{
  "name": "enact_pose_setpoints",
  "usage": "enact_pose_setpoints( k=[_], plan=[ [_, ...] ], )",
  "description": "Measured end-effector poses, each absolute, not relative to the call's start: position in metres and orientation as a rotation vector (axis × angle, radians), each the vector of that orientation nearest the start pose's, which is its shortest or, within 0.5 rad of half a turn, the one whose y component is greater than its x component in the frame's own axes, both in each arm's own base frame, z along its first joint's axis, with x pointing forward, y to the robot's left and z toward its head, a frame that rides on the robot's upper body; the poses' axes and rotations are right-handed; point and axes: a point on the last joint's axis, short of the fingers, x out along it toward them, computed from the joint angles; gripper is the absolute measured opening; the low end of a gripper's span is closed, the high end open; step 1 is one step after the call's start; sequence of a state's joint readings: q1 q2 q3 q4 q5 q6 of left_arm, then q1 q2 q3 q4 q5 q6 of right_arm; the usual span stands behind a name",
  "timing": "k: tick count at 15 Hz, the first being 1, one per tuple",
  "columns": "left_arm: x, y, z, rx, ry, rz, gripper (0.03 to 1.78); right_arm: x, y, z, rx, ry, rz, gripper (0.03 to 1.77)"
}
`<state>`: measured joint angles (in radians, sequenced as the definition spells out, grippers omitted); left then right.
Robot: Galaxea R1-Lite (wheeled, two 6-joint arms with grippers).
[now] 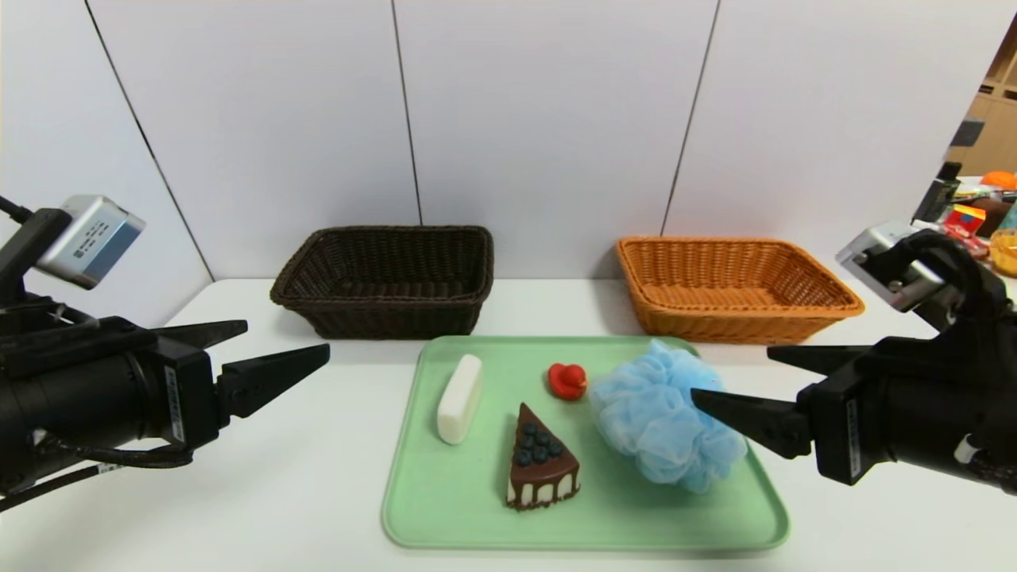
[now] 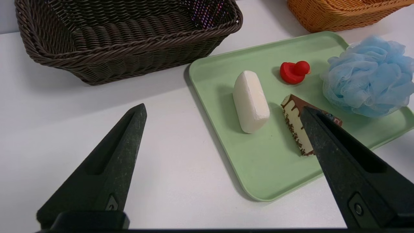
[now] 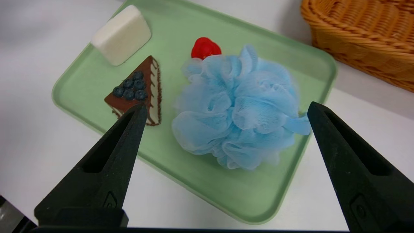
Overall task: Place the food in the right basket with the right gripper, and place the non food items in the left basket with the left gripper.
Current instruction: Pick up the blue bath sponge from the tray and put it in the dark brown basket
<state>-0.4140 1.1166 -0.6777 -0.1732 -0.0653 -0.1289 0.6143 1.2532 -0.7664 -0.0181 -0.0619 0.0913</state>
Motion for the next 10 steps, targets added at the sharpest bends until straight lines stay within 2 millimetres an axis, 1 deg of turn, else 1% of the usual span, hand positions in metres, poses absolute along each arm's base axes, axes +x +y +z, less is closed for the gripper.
enact_pose_setpoints(
  k=[6, 10],
  plan=[
    [0.136, -0.066, 0.238, -0.069, 0.279, -0.461, 1.69, 0.164, 0.119, 0.199, -0.123, 0.574, 0.54, 1.71],
    [0.132, -0.065, 0.241, -0.07, 0.265, -0.462, 1.69, 0.176, 0.127, 0.19, -0.15, 0.547, 0.554, 1.71]
  ],
)
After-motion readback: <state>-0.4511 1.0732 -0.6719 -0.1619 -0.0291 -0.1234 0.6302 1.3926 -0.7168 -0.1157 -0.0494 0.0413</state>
